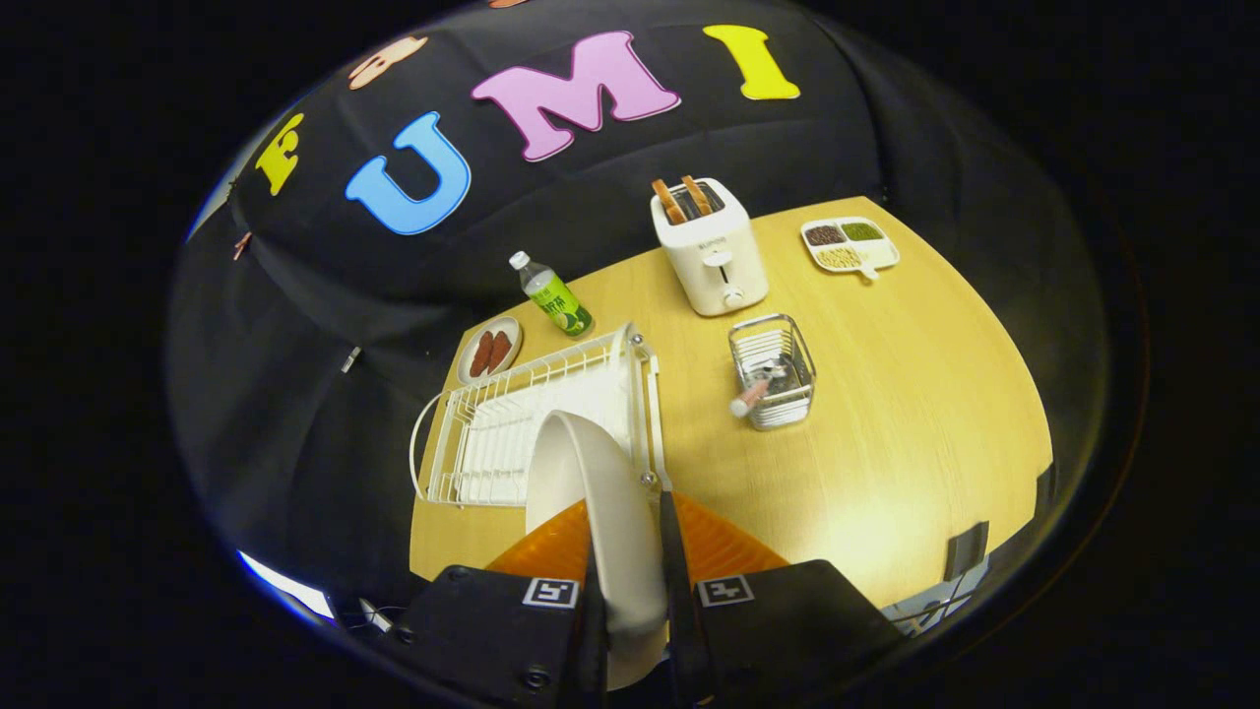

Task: Take the plate from the dish rack, then take the spoon from the basket and place it into the plate.

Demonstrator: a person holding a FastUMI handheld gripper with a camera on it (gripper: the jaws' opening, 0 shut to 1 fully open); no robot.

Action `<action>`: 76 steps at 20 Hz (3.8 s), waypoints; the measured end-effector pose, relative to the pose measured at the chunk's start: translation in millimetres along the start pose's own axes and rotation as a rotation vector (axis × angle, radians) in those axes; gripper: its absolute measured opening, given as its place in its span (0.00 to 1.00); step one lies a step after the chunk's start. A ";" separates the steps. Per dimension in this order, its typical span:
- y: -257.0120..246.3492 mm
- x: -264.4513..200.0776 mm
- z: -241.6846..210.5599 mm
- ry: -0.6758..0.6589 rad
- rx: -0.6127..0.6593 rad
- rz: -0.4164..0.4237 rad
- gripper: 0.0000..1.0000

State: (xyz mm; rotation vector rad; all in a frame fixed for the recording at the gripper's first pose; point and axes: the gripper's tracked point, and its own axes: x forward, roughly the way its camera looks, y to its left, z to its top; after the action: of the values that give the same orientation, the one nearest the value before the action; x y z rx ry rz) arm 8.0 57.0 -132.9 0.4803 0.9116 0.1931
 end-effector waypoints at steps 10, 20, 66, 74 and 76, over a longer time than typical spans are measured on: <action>-89.2 0.5 -47.4 0.079 0.003 -0.019 0.29; -148.4 80.9 -56.9 0.233 -0.024 0.037 0.29; -70.0 163.7 78.9 -0.295 -0.648 0.138 0.60; -79.5 144.8 95.4 -0.332 -0.608 0.088 0.33; -89.7 140.0 104.0 -0.357 -0.603 0.057 0.22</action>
State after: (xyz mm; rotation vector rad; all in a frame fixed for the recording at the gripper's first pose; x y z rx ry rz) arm 171.8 -4.3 -221.6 -0.0245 0.4547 0.4046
